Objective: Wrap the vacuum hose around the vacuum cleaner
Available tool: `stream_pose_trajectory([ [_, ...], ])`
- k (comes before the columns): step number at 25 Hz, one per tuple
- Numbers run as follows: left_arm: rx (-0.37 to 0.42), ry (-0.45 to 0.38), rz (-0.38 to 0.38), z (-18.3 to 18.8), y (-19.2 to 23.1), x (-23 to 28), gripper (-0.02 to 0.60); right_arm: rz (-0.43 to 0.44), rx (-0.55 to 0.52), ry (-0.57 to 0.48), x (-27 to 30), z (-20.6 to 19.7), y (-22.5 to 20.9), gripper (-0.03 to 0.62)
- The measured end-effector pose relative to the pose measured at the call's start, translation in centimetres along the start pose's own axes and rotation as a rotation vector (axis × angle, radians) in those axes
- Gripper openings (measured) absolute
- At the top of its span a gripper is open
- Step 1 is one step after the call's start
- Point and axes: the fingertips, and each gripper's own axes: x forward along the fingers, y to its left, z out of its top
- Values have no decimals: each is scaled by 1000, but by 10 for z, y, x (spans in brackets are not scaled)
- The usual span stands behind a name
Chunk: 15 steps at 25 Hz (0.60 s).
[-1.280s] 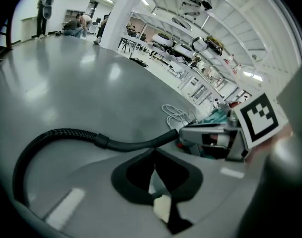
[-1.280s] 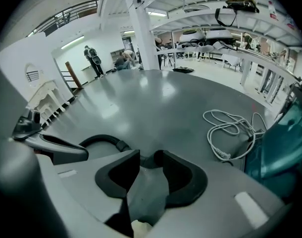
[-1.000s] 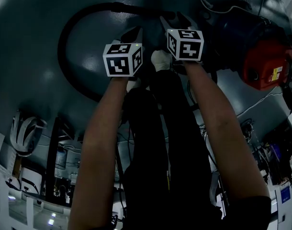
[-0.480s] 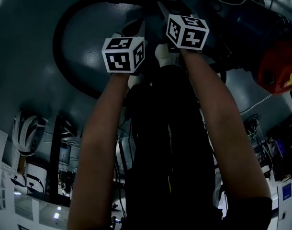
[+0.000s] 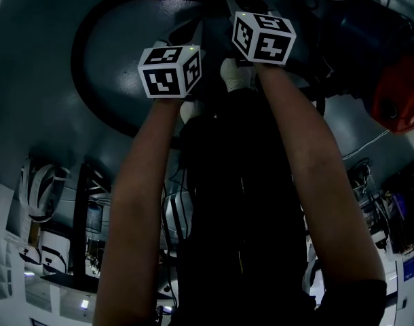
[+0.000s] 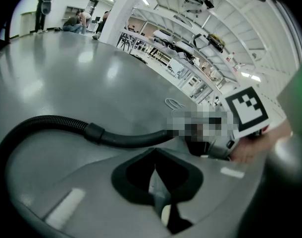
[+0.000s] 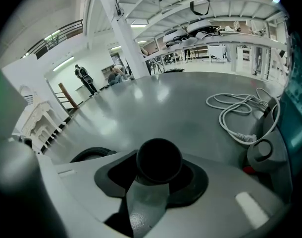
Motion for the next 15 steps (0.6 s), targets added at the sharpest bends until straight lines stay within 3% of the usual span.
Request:
stream_pose_trajectory([
  [7,3,10,20,4,-4,-21,9,18,-38,10,-28,11,12,143],
  [15,27,31,59,21,-20,-78,11,-13,46,26,-90,44,27,143],
])
